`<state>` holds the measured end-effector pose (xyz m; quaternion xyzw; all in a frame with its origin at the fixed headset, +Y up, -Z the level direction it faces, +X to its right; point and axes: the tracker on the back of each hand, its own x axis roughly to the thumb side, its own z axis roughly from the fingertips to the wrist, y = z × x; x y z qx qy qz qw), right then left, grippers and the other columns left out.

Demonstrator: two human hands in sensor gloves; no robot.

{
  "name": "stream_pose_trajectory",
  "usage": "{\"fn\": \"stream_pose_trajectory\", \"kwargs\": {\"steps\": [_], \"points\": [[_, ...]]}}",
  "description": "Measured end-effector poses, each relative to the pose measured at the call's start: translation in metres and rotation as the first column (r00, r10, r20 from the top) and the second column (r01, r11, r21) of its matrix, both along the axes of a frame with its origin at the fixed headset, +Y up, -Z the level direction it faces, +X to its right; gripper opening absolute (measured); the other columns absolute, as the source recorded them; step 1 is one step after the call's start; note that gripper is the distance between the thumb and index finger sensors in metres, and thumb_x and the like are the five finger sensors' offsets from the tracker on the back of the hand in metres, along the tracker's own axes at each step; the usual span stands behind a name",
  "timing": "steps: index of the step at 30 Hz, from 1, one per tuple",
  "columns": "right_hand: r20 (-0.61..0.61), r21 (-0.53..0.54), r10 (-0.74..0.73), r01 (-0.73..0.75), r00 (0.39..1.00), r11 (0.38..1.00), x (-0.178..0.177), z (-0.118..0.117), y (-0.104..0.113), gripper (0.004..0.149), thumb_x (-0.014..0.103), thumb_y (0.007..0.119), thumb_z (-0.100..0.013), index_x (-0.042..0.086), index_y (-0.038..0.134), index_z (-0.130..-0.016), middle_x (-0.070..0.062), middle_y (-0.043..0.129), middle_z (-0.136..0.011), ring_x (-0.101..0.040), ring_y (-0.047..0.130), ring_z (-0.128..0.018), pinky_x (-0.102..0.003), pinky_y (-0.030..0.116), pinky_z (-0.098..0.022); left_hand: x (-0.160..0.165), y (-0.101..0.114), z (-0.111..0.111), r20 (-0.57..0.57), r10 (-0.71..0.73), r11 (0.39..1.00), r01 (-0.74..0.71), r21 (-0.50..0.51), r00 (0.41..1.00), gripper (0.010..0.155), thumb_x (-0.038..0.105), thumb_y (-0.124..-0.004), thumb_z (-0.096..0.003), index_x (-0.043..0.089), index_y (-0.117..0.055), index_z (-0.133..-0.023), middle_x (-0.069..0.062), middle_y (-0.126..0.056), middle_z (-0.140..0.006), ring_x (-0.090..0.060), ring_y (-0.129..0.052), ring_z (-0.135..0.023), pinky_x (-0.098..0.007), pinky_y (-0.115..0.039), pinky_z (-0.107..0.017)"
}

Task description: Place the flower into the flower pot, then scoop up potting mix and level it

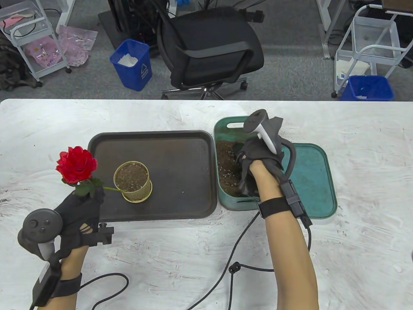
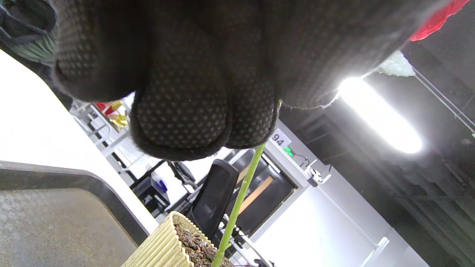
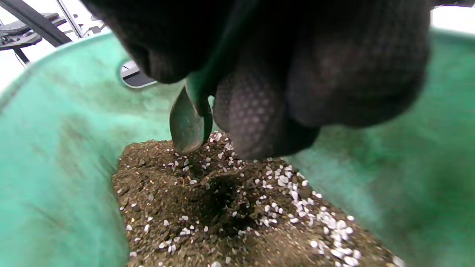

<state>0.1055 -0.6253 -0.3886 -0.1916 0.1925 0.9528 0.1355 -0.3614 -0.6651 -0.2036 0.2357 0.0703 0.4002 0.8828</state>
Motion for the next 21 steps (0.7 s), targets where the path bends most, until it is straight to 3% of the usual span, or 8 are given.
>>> {"fn": "stream_pose_trajectory", "kwargs": {"steps": [10,16,18,21], "points": [[-0.02,-0.051,-0.005,0.004,1.0,0.999,-0.014,-0.023,-0.024,0.051,0.028,0.079,-0.043,0.009,0.074,-0.09,-0.017,0.097,-0.071,-0.033,0.105,-0.037,-0.044,0.093,-0.022,0.0,0.0,0.0,0.0,0.0,1.0,0.0,-0.001,1.0,0.042,0.047,-0.093,-0.041,0.021,-0.099,-0.074,0.004,-0.108,-0.057,-0.02,-0.116,-0.035,-0.036,-0.096,-0.034],[0.012,-0.184,-0.192,0.191,0.981,0.964,-0.01,-0.026,-0.036,0.054,0.028,0.076,-0.042,0.003,0.072,-0.09,-0.018,0.097,-0.068,-0.03,0.107,-0.033,-0.041,0.094,-0.019,0.0,0.0,0.0,0.003,-0.003,1.0,0.003,0.001,1.0,0.042,0.047,-0.093,-0.041,0.021,-0.099,-0.074,0.004,-0.108,-0.057,-0.02,-0.116,-0.035,-0.036,-0.096,-0.034],[0.078,-0.219,-0.325,0.335,0.942,0.917,-0.004,-0.024,-0.04,0.054,0.027,0.075,-0.043,-0.001,0.07,-0.089,-0.02,0.096,-0.067,-0.03,0.107,-0.031,-0.04,0.095,-0.017,0.0,0.0,0.0,0.003,-0.004,1.0,0.004,0.001,1.0,0.042,0.047,-0.093,-0.0409,0.021,-0.099,-0.074,0.004,-0.107,-0.057,-0.02,-0.116,-0.035,-0.036,-0.096,-0.034],[0.115,-0.221,-0.412,0.428,0.904,0.876,0.004,-0.02,-0.039,0.055,0.027,0.074,-0.043,-0.002,0.07,-0.089,-0.02,0.096,-0.066,-0.029,0.107,-0.031,-0.039,0.095,-0.016,0.0,0.0,-0.001,0.009,-0.003,1.0,0.003,0.002,1.0,0.042,0.047,-0.093,-0.041,0.021,-0.099,-0.074,0.004,-0.108,-0.057,-0.02,-0.116,-0.035,-0.036,-0.096,-0.034]]}}
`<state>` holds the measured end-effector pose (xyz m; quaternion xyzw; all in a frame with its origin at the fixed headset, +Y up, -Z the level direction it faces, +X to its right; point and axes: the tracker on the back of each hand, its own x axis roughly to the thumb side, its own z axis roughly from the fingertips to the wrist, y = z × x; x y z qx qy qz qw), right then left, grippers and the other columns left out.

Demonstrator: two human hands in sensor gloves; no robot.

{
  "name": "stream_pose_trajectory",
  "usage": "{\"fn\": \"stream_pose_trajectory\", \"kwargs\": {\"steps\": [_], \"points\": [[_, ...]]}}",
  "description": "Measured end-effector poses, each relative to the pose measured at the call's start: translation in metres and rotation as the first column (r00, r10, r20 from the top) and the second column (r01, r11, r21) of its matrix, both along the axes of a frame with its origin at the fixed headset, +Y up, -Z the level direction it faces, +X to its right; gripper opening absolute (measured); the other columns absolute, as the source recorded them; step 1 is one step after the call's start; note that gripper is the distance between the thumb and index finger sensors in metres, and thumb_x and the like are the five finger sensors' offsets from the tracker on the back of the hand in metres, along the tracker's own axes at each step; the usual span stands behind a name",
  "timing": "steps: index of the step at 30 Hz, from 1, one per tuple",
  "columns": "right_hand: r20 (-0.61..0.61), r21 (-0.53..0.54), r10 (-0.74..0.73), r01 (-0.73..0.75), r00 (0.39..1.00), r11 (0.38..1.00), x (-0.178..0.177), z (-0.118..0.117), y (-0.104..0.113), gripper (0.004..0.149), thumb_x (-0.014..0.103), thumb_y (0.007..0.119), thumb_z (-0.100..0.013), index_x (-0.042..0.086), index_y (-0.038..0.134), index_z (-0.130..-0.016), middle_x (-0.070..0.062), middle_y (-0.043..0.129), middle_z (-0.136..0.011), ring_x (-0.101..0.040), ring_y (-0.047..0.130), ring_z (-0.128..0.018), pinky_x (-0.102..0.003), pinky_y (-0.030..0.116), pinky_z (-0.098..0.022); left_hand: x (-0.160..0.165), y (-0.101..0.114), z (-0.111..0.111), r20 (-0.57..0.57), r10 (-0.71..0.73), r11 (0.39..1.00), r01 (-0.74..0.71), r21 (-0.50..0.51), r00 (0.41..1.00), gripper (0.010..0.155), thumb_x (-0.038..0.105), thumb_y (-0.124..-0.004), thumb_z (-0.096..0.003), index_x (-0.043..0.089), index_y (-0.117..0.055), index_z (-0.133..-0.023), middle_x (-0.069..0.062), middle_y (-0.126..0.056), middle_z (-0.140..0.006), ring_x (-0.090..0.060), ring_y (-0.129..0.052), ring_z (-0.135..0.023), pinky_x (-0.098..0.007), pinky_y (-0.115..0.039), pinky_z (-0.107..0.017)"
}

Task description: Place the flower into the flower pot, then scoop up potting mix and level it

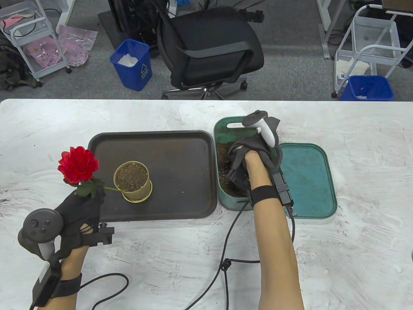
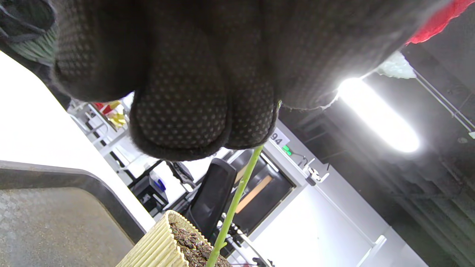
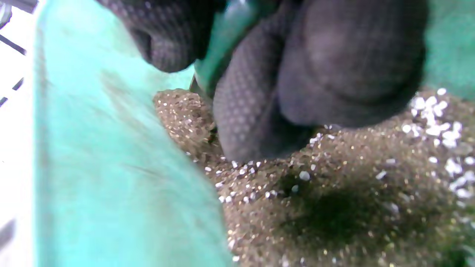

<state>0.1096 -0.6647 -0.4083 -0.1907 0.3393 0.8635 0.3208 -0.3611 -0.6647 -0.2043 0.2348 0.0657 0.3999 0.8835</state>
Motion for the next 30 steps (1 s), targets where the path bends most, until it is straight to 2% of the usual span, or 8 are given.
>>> {"fn": "stream_pose_trajectory", "kwargs": {"steps": [5,11,17,24,30], "points": [[0.082,0.012,-0.151,0.151,0.985,0.988,0.017,0.019,0.005,0.054,0.027,0.072,-0.043,-0.001,0.07,-0.089,-0.019,0.096,-0.066,-0.028,0.107,-0.031,-0.039,0.095,-0.016,0.0,0.0,0.0,0.001,0.002,1.0,-0.002,-0.001,1.0,0.042,0.047,-0.093,-0.041,0.021,-0.099,-0.074,0.004,-0.108,-0.057,-0.02,-0.116,-0.035,-0.036,-0.096,-0.034],[0.194,0.077,-0.327,0.317,0.925,0.945,0.037,0.047,0.012,0.053,0.026,0.071,-0.044,0.0,0.069,-0.089,-0.019,0.096,-0.067,-0.029,0.108,-0.032,-0.039,0.097,-0.017,-0.001,-0.001,-0.001,-0.001,0.017,1.0,-0.017,-0.006,1.0,0.042,0.047,-0.093,-0.041,0.021,-0.099,-0.074,0.004,-0.108,-0.057,-0.02,-0.116,-0.035,-0.036,-0.096,-0.034],[0.25,0.176,-0.412,0.378,0.876,0.909,0.052,0.072,0.029,0.053,0.027,0.071,-0.044,0.001,0.069,-0.09,-0.019,0.095,-0.068,-0.029,0.108,-0.033,-0.039,0.097,-0.017,0.0,0.0,0.0,0.006,0.022,1.0,-0.022,-0.005,1.0,0.042,0.047,-0.093,-0.0411,0.021,-0.099,-0.074,0.004,-0.107,-0.057,-0.02,-0.116,-0.035,-0.036,-0.096,-0.034],[0.218,0.253,-0.424,0.369,0.879,0.895,0.046,0.089,0.056,0.053,0.027,0.071,-0.044,0.001,0.069,-0.089,-0.019,0.095,-0.067,-0.029,0.107,-0.032,-0.039,0.096,-0.017,0.0,0.0,-0.001,0.006,0.018,1.0,-0.018,-0.003,1.0,0.042,0.047,-0.093,-0.041,0.021,-0.099,-0.074,0.004,-0.107,-0.057,-0.02,-0.116,-0.035,-0.036,-0.096,-0.034],[0.076,0.241,-0.468,0.44,0.88,0.865,0.006,0.093,0.07,0.052,0.027,0.071,-0.044,0.001,0.069,-0.089,-0.019,0.095,-0.067,-0.029,0.108,-0.032,-0.039,0.096,-0.017,-0.001,0.0,-0.001,0.004,0.025,1.0,-0.025,-0.007,1.0,0.042,0.047,-0.093,-0.0411,0.021,-0.099,-0.074,0.004,-0.107,-0.057,-0.019,-0.116,-0.035,-0.036,-0.096,-0.034]]}}
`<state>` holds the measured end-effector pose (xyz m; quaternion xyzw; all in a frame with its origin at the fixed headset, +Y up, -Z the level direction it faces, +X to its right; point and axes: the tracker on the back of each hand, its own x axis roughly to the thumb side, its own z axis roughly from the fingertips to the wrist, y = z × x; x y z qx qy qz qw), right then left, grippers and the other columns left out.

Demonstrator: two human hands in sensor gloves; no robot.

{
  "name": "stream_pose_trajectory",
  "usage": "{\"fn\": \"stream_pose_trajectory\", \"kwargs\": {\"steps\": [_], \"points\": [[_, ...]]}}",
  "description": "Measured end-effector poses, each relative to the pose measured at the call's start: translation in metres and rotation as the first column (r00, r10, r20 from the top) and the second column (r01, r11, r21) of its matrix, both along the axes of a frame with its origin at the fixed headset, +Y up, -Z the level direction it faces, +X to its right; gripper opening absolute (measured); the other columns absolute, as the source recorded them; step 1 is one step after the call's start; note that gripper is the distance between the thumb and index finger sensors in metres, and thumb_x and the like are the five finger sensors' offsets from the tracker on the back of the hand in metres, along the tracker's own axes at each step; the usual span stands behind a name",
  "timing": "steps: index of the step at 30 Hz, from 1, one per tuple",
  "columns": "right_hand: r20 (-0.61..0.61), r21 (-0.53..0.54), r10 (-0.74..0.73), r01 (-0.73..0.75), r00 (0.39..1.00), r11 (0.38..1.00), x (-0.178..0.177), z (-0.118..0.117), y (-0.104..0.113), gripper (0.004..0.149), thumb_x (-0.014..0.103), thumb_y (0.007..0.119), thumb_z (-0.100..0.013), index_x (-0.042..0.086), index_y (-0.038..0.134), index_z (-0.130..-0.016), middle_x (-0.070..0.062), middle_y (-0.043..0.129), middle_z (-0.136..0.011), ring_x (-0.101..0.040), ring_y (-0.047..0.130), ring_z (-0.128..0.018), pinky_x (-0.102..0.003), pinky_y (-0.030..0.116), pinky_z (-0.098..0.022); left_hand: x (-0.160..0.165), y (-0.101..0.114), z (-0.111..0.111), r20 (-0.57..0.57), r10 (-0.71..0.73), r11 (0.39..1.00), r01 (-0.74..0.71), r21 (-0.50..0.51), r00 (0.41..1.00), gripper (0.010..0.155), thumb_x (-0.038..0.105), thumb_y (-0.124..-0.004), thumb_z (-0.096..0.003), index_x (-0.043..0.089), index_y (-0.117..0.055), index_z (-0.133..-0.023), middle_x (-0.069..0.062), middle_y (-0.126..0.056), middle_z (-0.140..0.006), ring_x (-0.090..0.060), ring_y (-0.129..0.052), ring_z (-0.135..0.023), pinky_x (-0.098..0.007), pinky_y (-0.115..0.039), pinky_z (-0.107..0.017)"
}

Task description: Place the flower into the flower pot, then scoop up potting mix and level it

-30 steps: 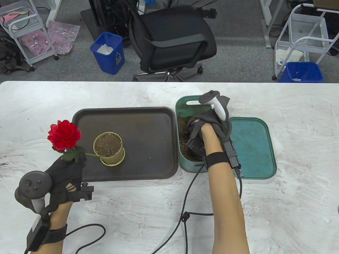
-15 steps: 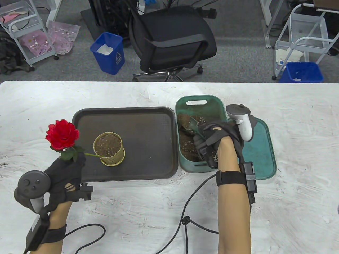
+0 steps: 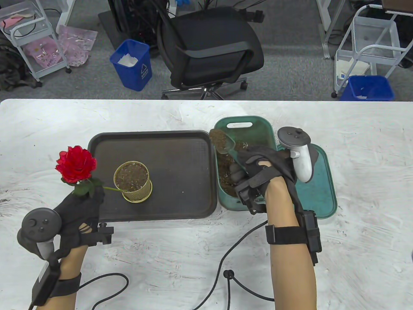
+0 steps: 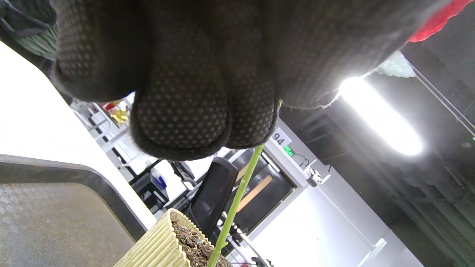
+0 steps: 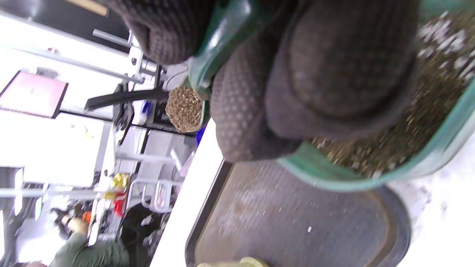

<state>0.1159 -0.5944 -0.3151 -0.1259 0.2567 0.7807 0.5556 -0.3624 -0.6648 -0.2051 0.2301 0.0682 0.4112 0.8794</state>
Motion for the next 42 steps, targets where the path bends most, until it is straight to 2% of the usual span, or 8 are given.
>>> {"fn": "stream_pose_trajectory", "kwargs": {"steps": [9,17,20,24,30,36,40,42], "points": [[-0.277,-0.004,-0.028,0.028,0.961,1.0,-0.1,0.002,-0.014,0.052,0.028,0.071,-0.044,0.001,0.069,-0.089,-0.019,0.095,-0.068,-0.029,0.108,-0.032,-0.038,0.097,-0.017,0.0,0.0,0.0,0.001,-0.008,1.0,0.008,0.003,1.0,0.042,0.047,-0.093,-0.0412,0.021,-0.099,-0.074,0.004,-0.107,-0.057,-0.019,-0.116,-0.035,-0.036,-0.096,-0.034],[-0.436,-0.031,0.009,-0.026,0.9,0.999,-0.172,0.005,-0.046,0.052,0.029,0.072,-0.045,0.001,0.069,-0.089,-0.019,0.095,-0.068,-0.029,0.108,-0.032,-0.038,0.097,-0.017,0.0,0.0,0.0,0.003,-0.004,1.0,0.004,0.003,1.0,0.042,0.047,-0.093,-0.0411,0.021,-0.099,-0.074,0.004,-0.107,-0.057,-0.02,-0.116,-0.035,-0.036,-0.096,-0.034],[-0.45,0.006,0.071,-0.077,0.89,0.997,-0.184,0.006,-0.051,0.052,0.029,0.072,-0.045,0.002,0.069,-0.089,-0.019,0.095,-0.068,-0.029,0.108,-0.032,-0.039,0.096,-0.017,0.001,0.0,0.0,0.006,-0.005,1.0,0.005,0.004,1.0,0.042,0.047,-0.093,-0.0412,0.021,-0.099,-0.074,0.004,-0.107,-0.057,-0.02,-0.116,-0.035,-0.036,-0.096,-0.034],[-0.424,0.15,0.221,-0.172,0.878,0.974,-0.196,0.009,-0.048,0.052,0.03,0.075,-0.044,0.003,0.07,-0.089,-0.019,0.096,-0.067,-0.03,0.107,-0.032,-0.04,0.096,-0.016,0.001,0.0,0.001,0.004,-0.009,1.0,0.009,0.005,1.0,0.042,0.047,-0.093,-0.0411,0.021,-0.099,-0.074,0.004,-0.107,-0.057,-0.02,-0.116,-0.035,-0.036,-0.096,-0.034],[-0.372,0.409,0.49,-0.334,0.789,0.849,-0.212,0.023,-0.03,0.052,0.031,0.08,-0.042,0.006,0.074,-0.088,-0.017,0.098,-0.067,-0.03,0.107,-0.031,-0.041,0.095,-0.017,0.0,-0.001,0.001,0.0,-0.009,1.0,0.009,0.004,1.0,0.042,0.047,-0.093,-0.0411,0.021,-0.099,-0.074,0.004,-0.107,-0.057,-0.019,-0.116,-0.035,-0.036,-0.096,-0.034],[-0.302,0.557,0.632,-0.406,0.714,0.725,-0.225,0.038,-0.019,0.053,0.03,0.083,-0.041,0.006,0.075,-0.087,-0.017,0.098,-0.067,-0.03,0.107,-0.031,-0.041,0.095,-0.017,0.001,0.0,0.001,0.004,-0.008,1.0,0.008,0.005,1.0,0.042,0.047,-0.093,-0.0411,0.021,-0.099,-0.074,0.004,-0.107,-0.057,-0.019,-0.116,-0.035,-0.036,-0.096,-0.034],[-0.18,0.676,0.763,-0.486,0.621,0.554,-0.23,0.05,-0.008,0.053,0.03,0.084,-0.04,0.007,0.075,-0.087,-0.016,0.098,-0.067,-0.03,0.107,-0.032,-0.041,0.095,-0.017,0.001,0.0,0.001,0.004,-0.013,1.0,0.013,0.006,1.0,0.042,0.047,-0.093,-0.041,0.021,-0.099,-0.074,0.004,-0.107,-0.057,-0.019,-0.116,-0.035,-0.036,-0.096,-0.034],[-0.133,0.704,0.796,-0.509,0.59,0.495,-0.23,0.053,-0.004,0.053,0.031,0.084,-0.04,0.007,0.075,-0.087,-0.016,0.098,-0.067,-0.03,0.107,-0.032,-0.041,0.095,-0.017,0.001,0.0,0.002,0.003,-0.014,1.0,0.014,0.006,1.0,0.042,0.047,-0.093,-0.0411,0.021,-0.099,-0.074,0.004,-0.107,-0.057,-0.02,-0.116,-0.035,-0.036,-0.096,-0.034]]}}
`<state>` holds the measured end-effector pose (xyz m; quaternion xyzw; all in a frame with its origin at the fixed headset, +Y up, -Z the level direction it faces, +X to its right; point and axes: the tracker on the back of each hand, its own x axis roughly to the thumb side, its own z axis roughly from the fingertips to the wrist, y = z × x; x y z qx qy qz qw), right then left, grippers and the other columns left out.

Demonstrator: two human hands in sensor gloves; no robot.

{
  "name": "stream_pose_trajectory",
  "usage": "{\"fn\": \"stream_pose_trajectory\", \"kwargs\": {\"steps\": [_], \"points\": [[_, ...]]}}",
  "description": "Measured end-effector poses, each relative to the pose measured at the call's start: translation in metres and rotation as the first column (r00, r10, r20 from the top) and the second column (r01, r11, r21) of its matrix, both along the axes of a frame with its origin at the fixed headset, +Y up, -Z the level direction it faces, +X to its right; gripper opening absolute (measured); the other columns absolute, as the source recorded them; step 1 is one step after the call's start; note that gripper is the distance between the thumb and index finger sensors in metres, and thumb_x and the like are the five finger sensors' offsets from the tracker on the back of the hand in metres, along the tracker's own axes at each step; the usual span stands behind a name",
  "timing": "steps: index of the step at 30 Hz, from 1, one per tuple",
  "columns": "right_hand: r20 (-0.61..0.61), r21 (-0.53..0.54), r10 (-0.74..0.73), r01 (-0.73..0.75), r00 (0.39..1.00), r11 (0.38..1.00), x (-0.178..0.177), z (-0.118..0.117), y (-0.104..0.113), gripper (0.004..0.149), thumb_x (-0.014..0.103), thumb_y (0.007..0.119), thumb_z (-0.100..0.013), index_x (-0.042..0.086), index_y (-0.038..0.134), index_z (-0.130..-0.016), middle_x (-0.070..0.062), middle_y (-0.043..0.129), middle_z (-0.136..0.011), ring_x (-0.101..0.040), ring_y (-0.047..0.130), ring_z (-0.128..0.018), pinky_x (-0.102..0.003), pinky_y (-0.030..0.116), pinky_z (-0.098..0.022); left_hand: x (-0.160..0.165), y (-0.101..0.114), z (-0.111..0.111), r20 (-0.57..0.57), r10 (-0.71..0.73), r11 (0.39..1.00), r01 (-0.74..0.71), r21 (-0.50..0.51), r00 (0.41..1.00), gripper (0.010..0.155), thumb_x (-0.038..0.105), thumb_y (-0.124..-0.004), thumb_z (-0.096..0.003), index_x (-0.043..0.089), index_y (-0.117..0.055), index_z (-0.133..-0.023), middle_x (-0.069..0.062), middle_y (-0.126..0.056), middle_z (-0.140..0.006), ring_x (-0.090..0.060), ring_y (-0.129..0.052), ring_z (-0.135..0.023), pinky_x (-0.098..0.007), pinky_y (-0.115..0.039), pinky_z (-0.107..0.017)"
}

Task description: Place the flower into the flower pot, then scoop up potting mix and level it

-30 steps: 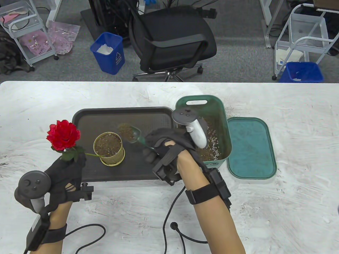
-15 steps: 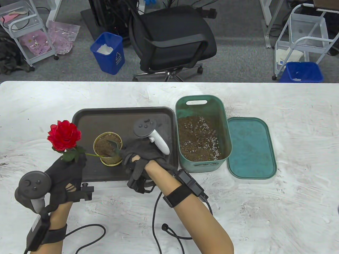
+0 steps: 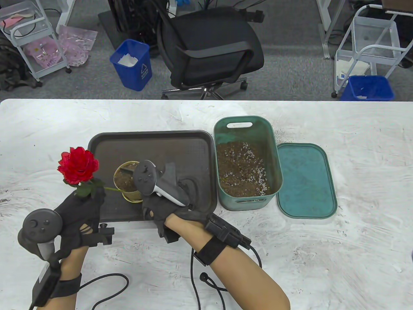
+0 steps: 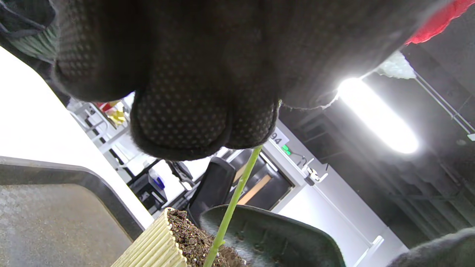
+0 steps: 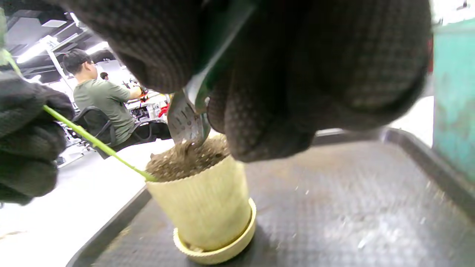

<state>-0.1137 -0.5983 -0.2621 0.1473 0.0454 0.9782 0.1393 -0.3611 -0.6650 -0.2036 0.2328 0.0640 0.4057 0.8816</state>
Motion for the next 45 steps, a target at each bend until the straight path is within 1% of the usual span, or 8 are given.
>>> {"fn": "stream_pose_trajectory", "kwargs": {"steps": [9,13,17,22,27,33,40,45], "points": [[0.119,0.058,-0.022,0.015,0.993,0.998,0.043,-0.007,0.027,0.053,0.031,0.083,-0.041,0.007,0.075,-0.087,-0.016,0.098,-0.067,-0.03,0.107,-0.032,-0.041,0.095,-0.017,0.0,0.0,0.0,0.001,0.003,1.0,-0.003,-0.001,1.0,0.042,0.047,-0.093,-0.0411,0.021,-0.099,-0.074,0.005,-0.107,-0.057,-0.02,-0.116,-0.035,-0.036,-0.096,-0.034],[0.279,0.108,-0.062,0.033,0.958,0.994,0.1,-0.019,0.05,0.053,0.031,0.083,-0.041,0.007,0.075,-0.087,-0.016,0.099,-0.066,-0.03,0.107,-0.031,-0.041,0.095,-0.017,0.0,0.0,0.0,0.002,0.004,1.0,-0.004,-0.001,1.0,0.042,0.047,-0.093,-0.0411,0.021,-0.099,-0.074,0.004,-0.107,-0.057,-0.019,-0.116,-0.035,-0.036,-0.096,-0.034],[0.451,0.097,-0.108,0.072,0.886,0.993,0.159,-0.032,0.053,0.053,0.031,0.083,-0.041,0.006,0.076,-0.087,-0.017,0.099,-0.065,-0.03,0.107,-0.03,-0.041,0.095,-0.016,0.001,0.0,0.0,0.003,-0.001,1.0,0.001,0.001,1.0,0.042,0.047,-0.093,-0.0411,0.021,-0.099,-0.074,0.004,-0.107,-0.057,-0.02,-0.116,-0.035,-0.036,-0.096,-0.034],[0.622,-0.055,-0.018,0.067,0.783,0.996,0.219,-0.057,0.035,0.053,0.031,0.083,-0.042,0.005,0.076,-0.087,-0.018,0.099,-0.064,-0.028,0.108,-0.028,-0.039,0.096,-0.014,0.001,0.0,0.0,0.002,0.004,1.0,-0.004,-0.001,1.0,0.042,0.047,-0.093,-0.0411,0.021,-0.099,-0.074,0.004,-0.107,-0.057,-0.02,-0.116,-0.035,-0.036,-0.096,-0.034],[0.676,-0.231,0.081,0.105,0.733,0.967,0.24,-0.09,0.006,0.053,0.031,0.082,-0.042,0.002,0.076,-0.086,-0.02,0.099,-0.063,-0.027,0.11,-0.025,-0.036,0.098,-0.011,0.001,0.0,0.0,0.001,-0.001,1.0,0.001,-0.001,1.0,0.042,0.047,-0.093,-0.041,0.021,-0.099,-0.074,0.004,-0.107,-0.057,-0.02,-0.116,-0.035,-0.036,-0.096,-0.034],[0.653,-0.367,0.199,0.075,0.731,0.927,0.233,-0.123,-0.031,0.053,0.032,0.081,-0.043,0.001,0.076,-0.086,-0.02,0.1,-0.062,-0.027,0.112,-0.024,-0.035,0.099,-0.009,0.001,0.001,0.0,-0.003,-0.008,1.0,0.008,-0.002,1.0,0.042,0.047,-0.093,-0.0408,0.021,-0.099,-0.074,0.005,-0.108,-0.057,-0.02,-0.116,-0.034,-0.036,-0.096,-0.034],[0.642,-0.411,0.247,0.053,0.726,0.91,0.228,-0.141,-0.048,0.053,0.03,0.079,-0.043,0.004,0.074,-0.088,-0.019,0.098,-0.066,-0.03,0.108,-0.028,-0.039,0.096,-0.013,0.001,0.0,-0.001,0.0,-0.004,1.0,0.004,-0.002,1.0,0.042,0.047,-0.093,-0.0408,0.021,-0.099,-0.074,0.005,-0.108,-0.057,-0.02,-0.116,-0.034,-0.036,-0.096,-0.034],[0.623,-0.464,0.135,0.226,0.771,0.857,0.23,-0.146,-0.058,0.052,0.029,0.078,-0.043,0.006,0.074,-0.089,-0.017,0.098,-0.067,-0.031,0.107,-0.031,-0.041,0.094,-0.016,0.001,0.001,-0.001,0.001,-0.001,1.0,0.001,-0.004,1.0,0.042,0.047,-0.093,-0.0408,0.021,-0.099,-0.073,0.004,-0.108,-0.057,-0.02,-0.116,-0.034,-0.037,-0.096,-0.034]]}}
